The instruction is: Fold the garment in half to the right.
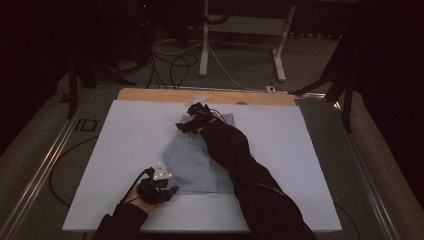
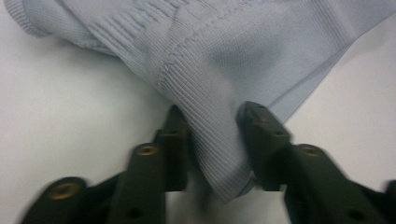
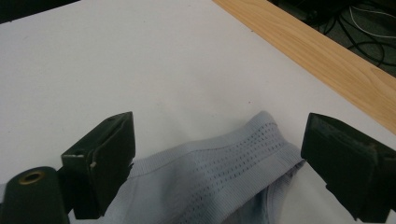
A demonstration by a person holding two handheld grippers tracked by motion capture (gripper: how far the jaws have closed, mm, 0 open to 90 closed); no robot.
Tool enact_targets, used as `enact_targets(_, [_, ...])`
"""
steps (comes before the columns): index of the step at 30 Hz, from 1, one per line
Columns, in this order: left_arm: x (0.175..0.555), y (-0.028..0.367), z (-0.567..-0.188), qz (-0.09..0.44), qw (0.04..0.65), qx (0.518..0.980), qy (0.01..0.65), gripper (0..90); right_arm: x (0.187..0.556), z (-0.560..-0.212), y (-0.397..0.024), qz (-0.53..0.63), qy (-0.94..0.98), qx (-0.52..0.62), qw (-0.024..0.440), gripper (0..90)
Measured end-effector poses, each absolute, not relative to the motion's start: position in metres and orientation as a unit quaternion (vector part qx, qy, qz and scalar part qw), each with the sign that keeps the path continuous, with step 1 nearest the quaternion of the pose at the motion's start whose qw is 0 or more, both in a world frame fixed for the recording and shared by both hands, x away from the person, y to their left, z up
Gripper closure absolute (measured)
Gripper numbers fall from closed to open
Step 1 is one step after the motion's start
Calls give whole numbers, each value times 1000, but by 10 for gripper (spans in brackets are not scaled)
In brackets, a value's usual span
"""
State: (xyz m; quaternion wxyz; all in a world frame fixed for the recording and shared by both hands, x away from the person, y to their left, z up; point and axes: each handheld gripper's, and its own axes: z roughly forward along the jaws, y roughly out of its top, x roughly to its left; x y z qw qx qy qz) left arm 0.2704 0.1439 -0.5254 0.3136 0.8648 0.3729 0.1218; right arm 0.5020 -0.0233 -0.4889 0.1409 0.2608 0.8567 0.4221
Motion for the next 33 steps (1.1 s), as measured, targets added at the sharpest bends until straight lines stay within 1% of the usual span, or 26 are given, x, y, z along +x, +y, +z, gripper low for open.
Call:
enact_targets(1, [271, 143, -525, 121, 315, 864, 373, 760, 504, -489, -23, 425, 855, 265, 134, 100])
enact_targets(2, [271, 142, -525, 121, 315, 865, 370, 760, 504, -489, -23, 425, 855, 265, 134, 100])
enact_targets(4, [271, 141, -524, 128, 315, 867, 365, 813, 507, -489, -22, 422, 857, 265, 131, 100])
enact_targets(6, [271, 141, -523, 135, 318, 867, 360, 822, 509, -489, -22, 421, 855, 275, 127, 102])
enact_targets(8, [270, 141, -522, 137, 321, 866, 359, 825, 511, -489, -23, 419, 854, 281, 129, 126])
enact_targets(13, [269, 141, -519, 147, 335, 860, 356, 831, 518, -488, -23, 418, 847, 304, 124, 127])
enact_targets(17, [267, 140, -515, 159, 345, 855, 353, 831, 520, -487, -20, 408, 850, 310, 119, 154])
enact_targets(20, [266, 140, -514, 160, 347, 856, 348, 832, 522, -487, -17, 398, 855, 310, 122, 229])
enact_targets(22, [266, 140, -514, 159, 348, 856, 349, 832, 523, -488, -15, 388, 856, 317, 127, 255])
enact_targets(24, [266, 139, -514, 159, 348, 856, 347, 832, 526, -490, -12, 380, 856, 329, 123, 295])
enact_targets(26, [266, 139, -514, 159, 350, 856, 346, 832, 529, -493, -7, 362, 862, 332, 126, 308])
enact_targets(27, [266, 139, -514, 158, 350, 856, 346, 832, 530, -495, -5, 357, 862, 335, 131, 329])
enact_targets(31, [266, 139, -514, 157, 351, 856, 345, 832, 537, -501, 3, 343, 863, 345, 138, 351])
enact_targets(33, [266, 139, -513, 156, 351, 856, 345, 832, 539, -504, 5, 332, 864, 350, 145, 382])
